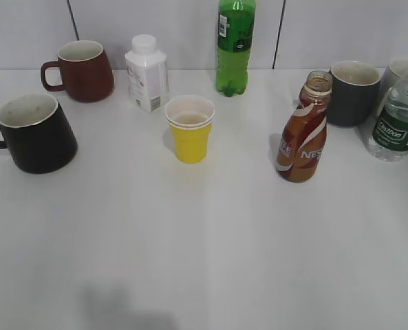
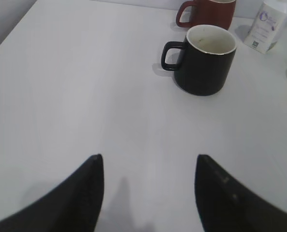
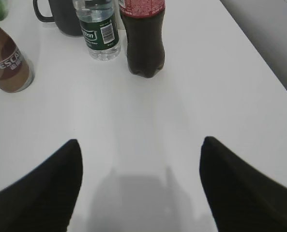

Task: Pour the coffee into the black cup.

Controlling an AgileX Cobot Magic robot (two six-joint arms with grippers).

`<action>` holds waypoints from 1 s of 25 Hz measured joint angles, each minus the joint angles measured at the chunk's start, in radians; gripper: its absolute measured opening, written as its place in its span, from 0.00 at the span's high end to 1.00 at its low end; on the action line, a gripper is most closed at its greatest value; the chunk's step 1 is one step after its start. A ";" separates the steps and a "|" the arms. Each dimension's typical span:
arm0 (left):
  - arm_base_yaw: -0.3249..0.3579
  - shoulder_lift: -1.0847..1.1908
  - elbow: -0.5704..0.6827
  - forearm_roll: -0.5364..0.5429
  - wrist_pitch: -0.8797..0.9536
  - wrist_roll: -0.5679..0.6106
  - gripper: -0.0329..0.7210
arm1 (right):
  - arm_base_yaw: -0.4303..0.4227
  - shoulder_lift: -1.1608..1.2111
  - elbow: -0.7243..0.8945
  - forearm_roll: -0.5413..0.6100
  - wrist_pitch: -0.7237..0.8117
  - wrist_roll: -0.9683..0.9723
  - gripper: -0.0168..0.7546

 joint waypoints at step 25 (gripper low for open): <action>0.000 0.144 -0.020 0.084 -0.151 0.000 0.36 | 0.000 0.000 0.000 0.000 0.000 0.000 0.22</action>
